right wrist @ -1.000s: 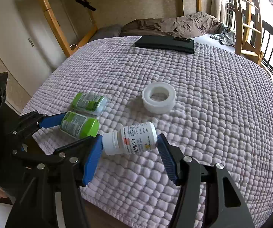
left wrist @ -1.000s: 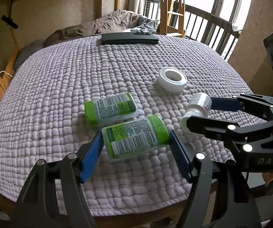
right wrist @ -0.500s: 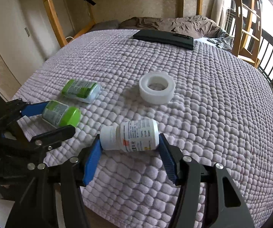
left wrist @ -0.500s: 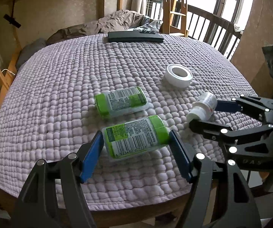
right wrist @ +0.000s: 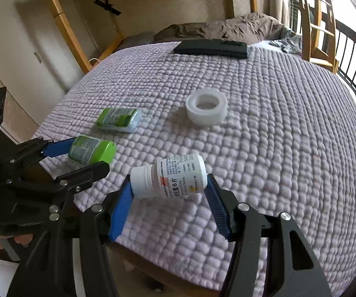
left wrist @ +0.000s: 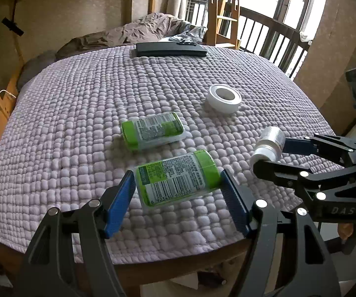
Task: Collect trash
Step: 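Carry the green tube and pill bottle with both tools over the white bin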
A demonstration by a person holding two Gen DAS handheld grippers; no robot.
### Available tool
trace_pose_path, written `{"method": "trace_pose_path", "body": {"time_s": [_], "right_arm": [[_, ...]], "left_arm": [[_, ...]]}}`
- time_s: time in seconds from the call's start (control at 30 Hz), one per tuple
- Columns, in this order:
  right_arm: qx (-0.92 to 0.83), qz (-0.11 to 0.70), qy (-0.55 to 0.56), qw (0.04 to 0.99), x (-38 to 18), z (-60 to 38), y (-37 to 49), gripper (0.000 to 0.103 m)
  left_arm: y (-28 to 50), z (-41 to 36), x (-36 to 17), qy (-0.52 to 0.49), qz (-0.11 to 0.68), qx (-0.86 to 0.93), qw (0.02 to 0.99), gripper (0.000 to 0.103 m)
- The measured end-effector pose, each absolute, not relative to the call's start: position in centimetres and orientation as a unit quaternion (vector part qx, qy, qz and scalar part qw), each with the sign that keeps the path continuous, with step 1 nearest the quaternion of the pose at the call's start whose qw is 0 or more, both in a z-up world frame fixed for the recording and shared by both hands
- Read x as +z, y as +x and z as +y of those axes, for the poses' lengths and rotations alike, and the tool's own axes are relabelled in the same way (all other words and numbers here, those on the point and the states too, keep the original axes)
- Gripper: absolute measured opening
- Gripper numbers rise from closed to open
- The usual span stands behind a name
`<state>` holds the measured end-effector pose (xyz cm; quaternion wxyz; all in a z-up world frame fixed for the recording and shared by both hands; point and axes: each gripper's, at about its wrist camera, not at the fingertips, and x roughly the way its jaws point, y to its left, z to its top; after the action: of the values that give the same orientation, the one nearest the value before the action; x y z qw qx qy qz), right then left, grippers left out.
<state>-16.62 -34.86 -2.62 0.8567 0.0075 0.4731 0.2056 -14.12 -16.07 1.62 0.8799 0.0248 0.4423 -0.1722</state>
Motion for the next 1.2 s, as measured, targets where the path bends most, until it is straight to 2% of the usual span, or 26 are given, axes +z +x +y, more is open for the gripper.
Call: {"method": "trace_pose_path", "body": {"time_s": [1.2], "right_arm": [[0.203,0.475,0.02,0.856,-1.0,-36.1,-23.9,0.057]], "left_arm": [[-20.1,-15.7,3.5,0.073,0.447,-0.204,0.868,0.071]]}}
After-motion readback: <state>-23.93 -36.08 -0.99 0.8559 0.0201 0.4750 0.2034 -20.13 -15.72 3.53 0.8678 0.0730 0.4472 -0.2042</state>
